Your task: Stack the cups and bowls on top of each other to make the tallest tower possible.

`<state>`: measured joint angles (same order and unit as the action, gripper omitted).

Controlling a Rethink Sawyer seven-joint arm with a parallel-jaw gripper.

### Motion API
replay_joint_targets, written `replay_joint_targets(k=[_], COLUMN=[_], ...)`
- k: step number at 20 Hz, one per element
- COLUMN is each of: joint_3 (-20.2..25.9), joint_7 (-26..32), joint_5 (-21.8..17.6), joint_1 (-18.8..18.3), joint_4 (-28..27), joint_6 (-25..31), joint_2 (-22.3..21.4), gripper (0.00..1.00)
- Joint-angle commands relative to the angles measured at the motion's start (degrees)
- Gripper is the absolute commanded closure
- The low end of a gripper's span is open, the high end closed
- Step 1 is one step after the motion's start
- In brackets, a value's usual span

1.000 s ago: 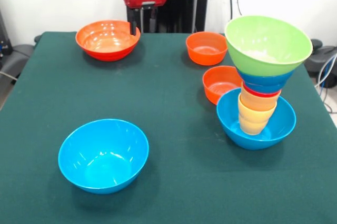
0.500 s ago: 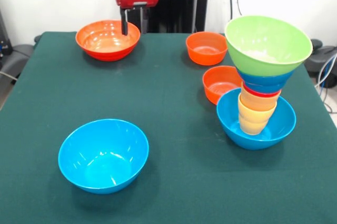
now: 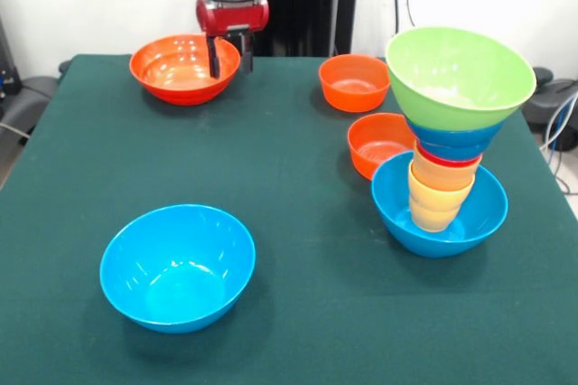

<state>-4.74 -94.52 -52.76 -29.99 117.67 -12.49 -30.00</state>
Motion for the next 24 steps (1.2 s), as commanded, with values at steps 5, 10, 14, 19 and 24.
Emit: replay_joint_targets(k=[5, 10, 14, 19, 24], joint_3=[-3.08, -4.18, -6.34, -11.87, -19.92], joint_7=[-3.50, -3.63, -3.68, -3.24, -4.09], joint_5=[-0.31, -0.05, 0.99, 3.31, 7.89], joint_1=[5.36, 6.91, 8.72, 14.79, 27.77], joint_4=[-9.71, -10.22, -10.92, -9.76, -7.40], joint_6=[-4.86, -3.44, -4.12, -5.77, 0.82], joint_2=[7.32, 7.36, 7.46, 4.21, -5.09], gripper=[0.00, 1.00, 1.00, 1.00, 1.00])
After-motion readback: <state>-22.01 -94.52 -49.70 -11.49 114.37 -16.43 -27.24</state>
